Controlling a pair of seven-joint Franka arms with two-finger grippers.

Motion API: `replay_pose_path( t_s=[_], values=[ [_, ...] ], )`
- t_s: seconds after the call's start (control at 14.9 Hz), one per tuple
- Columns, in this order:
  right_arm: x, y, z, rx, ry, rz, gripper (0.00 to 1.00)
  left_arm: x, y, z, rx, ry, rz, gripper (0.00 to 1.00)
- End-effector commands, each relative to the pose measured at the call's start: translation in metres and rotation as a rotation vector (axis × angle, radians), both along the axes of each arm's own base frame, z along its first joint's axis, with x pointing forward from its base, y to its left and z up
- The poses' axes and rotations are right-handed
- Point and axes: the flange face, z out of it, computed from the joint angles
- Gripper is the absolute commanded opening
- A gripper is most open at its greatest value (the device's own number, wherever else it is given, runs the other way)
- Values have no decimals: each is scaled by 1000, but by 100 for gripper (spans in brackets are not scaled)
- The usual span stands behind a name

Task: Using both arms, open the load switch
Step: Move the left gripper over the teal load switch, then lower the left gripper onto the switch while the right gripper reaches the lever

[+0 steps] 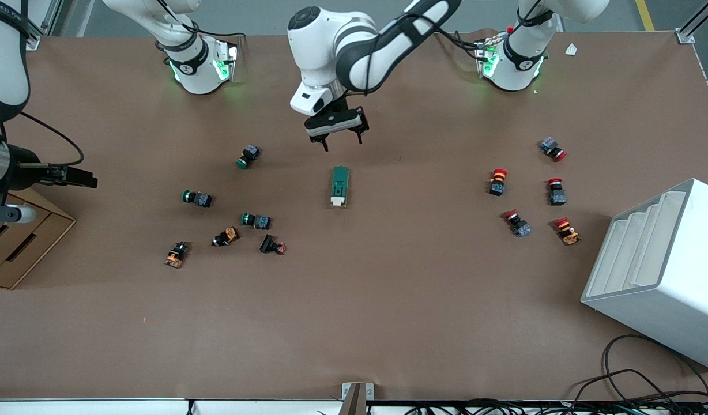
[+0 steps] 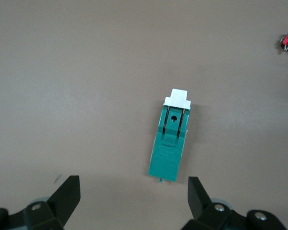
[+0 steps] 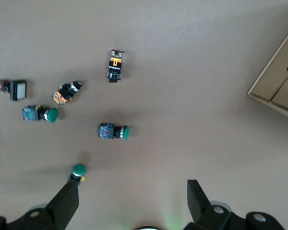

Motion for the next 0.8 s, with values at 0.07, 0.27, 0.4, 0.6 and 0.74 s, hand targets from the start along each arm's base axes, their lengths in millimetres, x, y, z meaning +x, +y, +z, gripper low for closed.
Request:
replay_pose_path(
  t_s=[0.07,0.27,0.4,0.6,0.74],
  values=[
    [9,86,-24,-72,27,-218,100,-19,-12,-45,13,-133,13,99],
    [12,158,-56,-110,64,-433,100,-35,-16,-87,-24,-260,63,98],
    [15,197,-81,-109,91,-569,100,-49,-17,-106,-36,-329,38,97],
    [11,277,-122,-145,73,-731,100,-59,-4,-137,-30,-416,-65,94],
    [8,323,-154,-159,49,-842,100,-65,-1,-158,-67,-455,-64,94]
  ],
)
